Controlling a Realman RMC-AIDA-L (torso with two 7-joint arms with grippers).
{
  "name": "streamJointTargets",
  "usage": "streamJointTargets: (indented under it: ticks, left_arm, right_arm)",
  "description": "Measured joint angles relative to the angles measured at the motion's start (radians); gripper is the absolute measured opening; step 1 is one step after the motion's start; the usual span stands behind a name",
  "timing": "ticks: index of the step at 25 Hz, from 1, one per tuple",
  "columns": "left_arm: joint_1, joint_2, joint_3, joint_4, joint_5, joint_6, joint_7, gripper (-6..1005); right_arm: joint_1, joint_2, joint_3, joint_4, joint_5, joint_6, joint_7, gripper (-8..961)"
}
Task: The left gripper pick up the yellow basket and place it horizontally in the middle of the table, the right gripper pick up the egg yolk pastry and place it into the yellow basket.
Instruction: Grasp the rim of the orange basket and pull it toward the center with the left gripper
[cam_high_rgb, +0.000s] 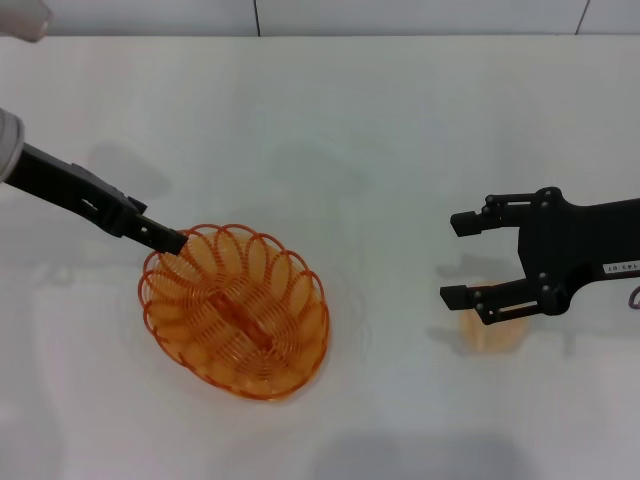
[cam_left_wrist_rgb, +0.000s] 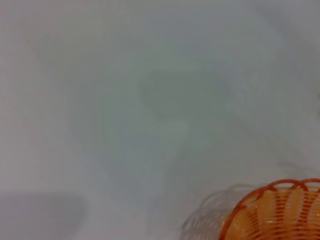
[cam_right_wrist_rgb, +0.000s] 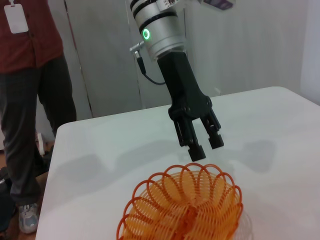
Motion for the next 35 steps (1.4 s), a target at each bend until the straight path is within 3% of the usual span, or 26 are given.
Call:
streamJointTargets:
  ticks: [9, 35]
  left_arm:
    - [-0.033, -0.016, 0.024, -0.089, 0.042, -0.052, 0.012, 848]
    - [-0.094, -0.028, 0.092, -0.144, 0.090, -0.106, 0.003, 832]
  right_arm:
    - [-0.002, 0.000, -0.001, 0.006, 0.000, 0.001, 0.000, 813]
    - [-0.006, 0.000, -0.005, 0.011, 0.000, 0.000, 0.000, 813]
